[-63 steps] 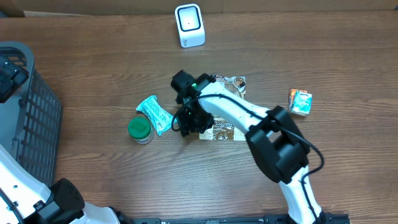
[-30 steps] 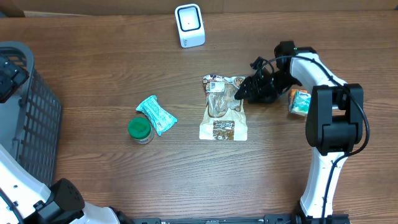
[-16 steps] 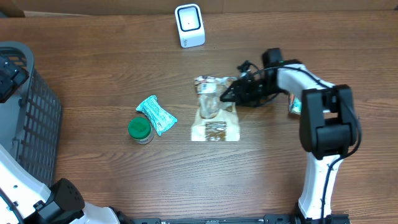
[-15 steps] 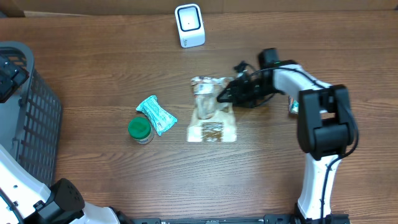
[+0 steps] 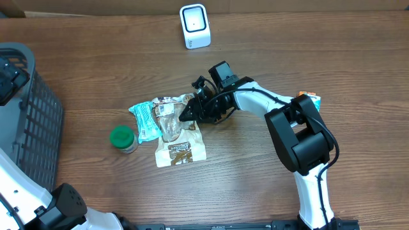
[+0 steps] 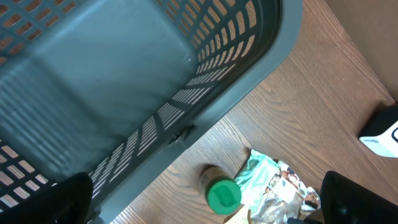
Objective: Scan the item barcode
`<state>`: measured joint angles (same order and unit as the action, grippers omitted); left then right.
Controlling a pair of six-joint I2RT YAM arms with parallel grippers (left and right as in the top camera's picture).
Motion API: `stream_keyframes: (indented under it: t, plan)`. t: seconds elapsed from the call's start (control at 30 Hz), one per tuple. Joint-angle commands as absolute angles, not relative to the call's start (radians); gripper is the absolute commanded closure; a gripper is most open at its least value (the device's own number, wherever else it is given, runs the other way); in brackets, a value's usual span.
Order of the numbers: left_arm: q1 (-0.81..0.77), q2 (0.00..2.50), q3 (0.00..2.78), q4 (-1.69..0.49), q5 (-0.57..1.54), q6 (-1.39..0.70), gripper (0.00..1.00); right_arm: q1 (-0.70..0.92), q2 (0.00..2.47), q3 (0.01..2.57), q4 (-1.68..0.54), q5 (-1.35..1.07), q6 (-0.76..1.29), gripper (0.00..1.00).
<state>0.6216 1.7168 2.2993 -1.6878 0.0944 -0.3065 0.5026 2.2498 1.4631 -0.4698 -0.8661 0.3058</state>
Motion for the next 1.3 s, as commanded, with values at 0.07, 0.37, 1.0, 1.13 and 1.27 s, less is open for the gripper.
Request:
stream_keyframes:
  t: [0.07, 0.37, 1.0, 1.13, 1.27]
  plan:
    - [0.615, 1.715, 2.300, -1.689, 0.101, -0.292, 0.01, 0.533, 2.286, 1.439, -0.366, -0.854, 0.406, 0.49]
    - [0.615, 1.715, 2.300, -1.689, 0.101, -0.292, 0.00, 0.623, 2.301, 1.439, -0.308, -0.693, 0.449, 0.66]
    - [0.615, 1.715, 2.300, -1.689, 0.101, -0.292, 0.00, 0.538, 2.173, 1.441, -0.440, -0.787, 0.352, 0.96]
    - [0.615, 1.715, 2.300, -1.689, 0.101, -0.292, 0.00, 0.496, 2.041, 1.441, -0.542, -0.899, 0.230, 0.96]
    - [0.615, 1.715, 2.300, -1.689, 0.101, -0.292, 0.00, 0.449, 1.942, 1.441, -0.620, -0.998, 0.162, 0.96]
